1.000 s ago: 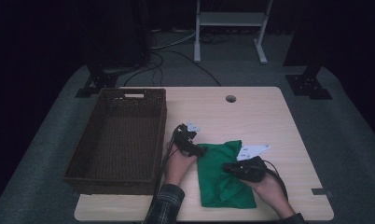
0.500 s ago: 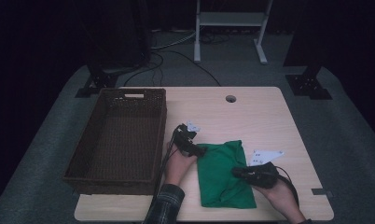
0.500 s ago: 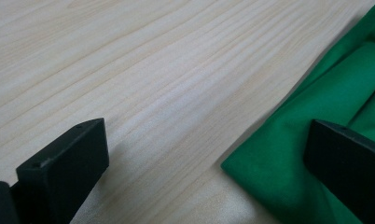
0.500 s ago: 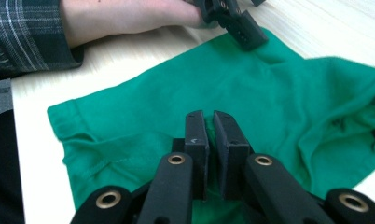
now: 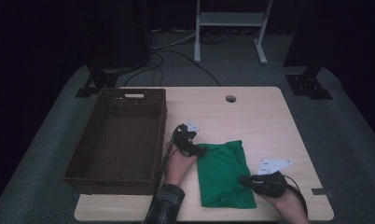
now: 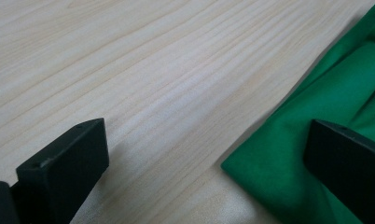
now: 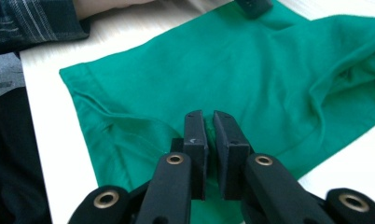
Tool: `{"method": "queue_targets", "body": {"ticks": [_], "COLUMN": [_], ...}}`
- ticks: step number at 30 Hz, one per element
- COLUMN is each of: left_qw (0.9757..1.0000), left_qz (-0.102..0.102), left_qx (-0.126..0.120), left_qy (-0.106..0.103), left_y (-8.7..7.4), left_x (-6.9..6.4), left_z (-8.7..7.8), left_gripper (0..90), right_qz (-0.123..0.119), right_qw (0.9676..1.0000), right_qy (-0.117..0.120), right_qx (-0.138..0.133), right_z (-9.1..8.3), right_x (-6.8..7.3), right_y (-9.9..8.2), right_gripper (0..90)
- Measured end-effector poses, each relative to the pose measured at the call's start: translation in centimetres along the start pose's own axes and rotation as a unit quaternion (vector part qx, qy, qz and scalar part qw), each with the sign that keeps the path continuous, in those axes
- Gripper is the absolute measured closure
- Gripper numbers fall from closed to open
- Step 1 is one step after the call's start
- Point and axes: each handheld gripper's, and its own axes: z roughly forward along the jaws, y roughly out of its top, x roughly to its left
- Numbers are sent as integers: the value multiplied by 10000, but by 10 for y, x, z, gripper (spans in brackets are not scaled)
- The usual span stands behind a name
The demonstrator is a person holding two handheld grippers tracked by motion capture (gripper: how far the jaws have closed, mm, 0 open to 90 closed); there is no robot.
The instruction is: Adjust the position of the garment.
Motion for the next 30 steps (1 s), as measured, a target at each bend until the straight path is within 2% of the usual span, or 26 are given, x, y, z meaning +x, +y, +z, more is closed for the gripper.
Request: {"method": "queue_targets", "body": {"ticks": [15, 19, 20, 21, 22, 23, 24, 26, 30], "left_qw": [10000, 10000, 10000, 10000, 10000, 10000, 10000, 10000, 10000], "left_qz": [9, 10, 9, 17, 17, 2, 7, 18, 18], "left_qx": [-2, -1, -3, 4, 4, -10, -5, 2, 2], "left_qy": [-12, -11, -11, -11, -11, -11, -11, -11, -11], "left_y": [0, 0, 0, 0, 0, 0, 0, 0, 0], "left_x": [0, 0, 0, 0, 0, 0, 0, 0, 0], "left_z": [0, 0, 0, 0, 0, 0, 0, 0, 0], "left_gripper": [0, 0, 0, 0, 0, 0, 0, 0, 0], "right_qz": [91, 131, 206, 236, 236, 326, 326, 426, 587], "right_qw": [9998, 9997, 9996, 9997, 9997, 9993, 9993, 9984, 9971], "right_qy": [51, 71, 108, 42, 42, -140, -140, -352, -448], "right_qx": [168, 205, 166, 87, 87, -68, -68, -135, -193], "right_z": [-10, -13, -17, -20, -20, -24, -24, -25, -22], "right_x": [8, 9, 7, 7, 7, 7, 7, 4, -6], "right_y": [-23, -27, -29, -29, -29, -29, -29, -25, -13], "right_gripper": [818, 774, 631, 520, 520, 343, 343, 180, 17]}}
